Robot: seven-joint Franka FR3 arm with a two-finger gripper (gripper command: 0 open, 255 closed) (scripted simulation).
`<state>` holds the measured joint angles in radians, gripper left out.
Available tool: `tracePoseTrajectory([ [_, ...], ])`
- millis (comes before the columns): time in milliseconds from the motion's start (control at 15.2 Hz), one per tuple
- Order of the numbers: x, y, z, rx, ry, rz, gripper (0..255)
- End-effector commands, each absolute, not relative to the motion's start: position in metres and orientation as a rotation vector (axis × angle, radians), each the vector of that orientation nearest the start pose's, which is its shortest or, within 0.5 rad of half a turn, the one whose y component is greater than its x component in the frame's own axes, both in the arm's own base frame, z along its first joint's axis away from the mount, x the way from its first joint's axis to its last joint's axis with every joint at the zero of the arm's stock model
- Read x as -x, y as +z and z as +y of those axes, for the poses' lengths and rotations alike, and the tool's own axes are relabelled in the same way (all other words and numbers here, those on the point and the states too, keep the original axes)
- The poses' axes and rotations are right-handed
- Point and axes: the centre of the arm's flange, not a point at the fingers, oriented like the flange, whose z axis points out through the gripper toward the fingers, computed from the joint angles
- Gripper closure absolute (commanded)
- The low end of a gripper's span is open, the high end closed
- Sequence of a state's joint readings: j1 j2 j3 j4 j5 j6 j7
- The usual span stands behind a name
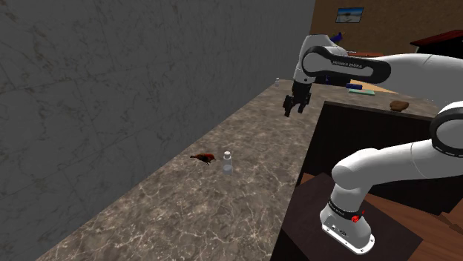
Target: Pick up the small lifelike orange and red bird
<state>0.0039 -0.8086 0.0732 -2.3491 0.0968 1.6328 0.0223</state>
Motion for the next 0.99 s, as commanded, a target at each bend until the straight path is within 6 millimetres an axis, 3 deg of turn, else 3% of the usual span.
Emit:
tracePoseTrajectory([
  [0,-0.306,0.606,0.041,3.091,-0.138,-0.051,0],
  [924,-0.409,0.549,0.190,3.080,-0.044,-0.337,0],
])
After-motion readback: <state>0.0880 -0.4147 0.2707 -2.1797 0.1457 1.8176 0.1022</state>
